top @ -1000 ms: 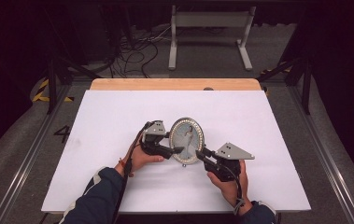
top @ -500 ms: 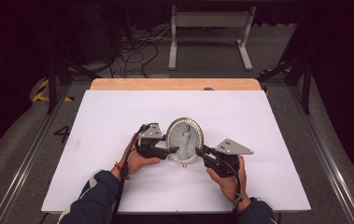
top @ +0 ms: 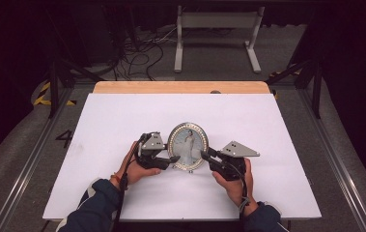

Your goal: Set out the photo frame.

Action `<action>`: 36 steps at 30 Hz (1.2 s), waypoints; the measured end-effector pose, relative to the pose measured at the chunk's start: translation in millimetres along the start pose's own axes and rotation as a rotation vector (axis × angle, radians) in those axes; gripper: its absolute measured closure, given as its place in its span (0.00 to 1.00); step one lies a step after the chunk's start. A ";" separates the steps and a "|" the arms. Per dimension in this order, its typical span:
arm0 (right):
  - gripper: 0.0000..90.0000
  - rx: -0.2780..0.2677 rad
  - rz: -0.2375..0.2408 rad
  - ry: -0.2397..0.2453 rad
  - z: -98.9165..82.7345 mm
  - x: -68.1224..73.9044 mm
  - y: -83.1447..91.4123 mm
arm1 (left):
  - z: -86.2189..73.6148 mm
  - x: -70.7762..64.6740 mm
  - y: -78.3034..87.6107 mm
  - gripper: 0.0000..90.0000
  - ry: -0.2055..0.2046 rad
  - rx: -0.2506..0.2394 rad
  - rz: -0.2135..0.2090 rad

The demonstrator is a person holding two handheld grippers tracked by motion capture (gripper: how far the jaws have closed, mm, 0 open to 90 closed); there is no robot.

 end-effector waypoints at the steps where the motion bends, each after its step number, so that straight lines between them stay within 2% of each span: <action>1: 0.82 -0.001 -0.003 0.002 0.1 0.6 -0.3 | -0.5 0.0 1.1 0.54 -0.006 0.007 0.004; 6: 0.81 -0.001 -0.006 0.019 -0.3 3.2 -0.6 | 0.5 1.5 5.1 0.54 0.012 -0.025 0.015; 7: 0.80 0.001 -0.004 0.021 -0.8 3.7 -0.6 | 2.0 2.8 8.0 0.54 0.019 -0.044 0.031; 11: 0.79 0.022 -0.004 0.033 -6.3 6.8 -2.2 | 4.1 7.1 13.7 0.59 0.046 -0.095 0.037; 14: 0.80 0.026 -0.006 0.035 -7.7 7.5 -3.5 | 4.5 7.6 14.3 0.65 0.042 -0.100 0.034; 15: 0.80 0.028 -0.008 0.035 -8.1 7.6 -3.8 | 4.9 7.7 13.9 0.67 0.028 -0.096 0.049; 21: 0.80 0.030 -0.014 0.033 -7.7 8.0 -5.3 | 3.6 6.9 16.9 0.73 0.035 -0.096 0.038; 27: 0.80 0.031 -0.004 0.033 -6.4 6.7 -7.6 | 0.4 3.5 19.6 0.74 0.025 -0.087 0.054; 30: 0.79 0.032 -0.010 0.057 -4.2 7.5 -9.1 | -1.0 0.9 20.5 0.72 0.016 -0.078 0.071; 36: 0.79 0.038 0.010 0.050 -3.0 4.6 -12.2 | -3.6 -2.4 23.0 0.72 0.014 -0.073 0.082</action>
Point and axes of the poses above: each handheld gripper's, and its own axes: y roughly backward along the jaws, z roughly out of its top, x roughly to its left, the point moved 3 cm from there along -y, roughly forward along the jaws, and after that the axes turned 4 degrees about -z, right-handed, at the moved point
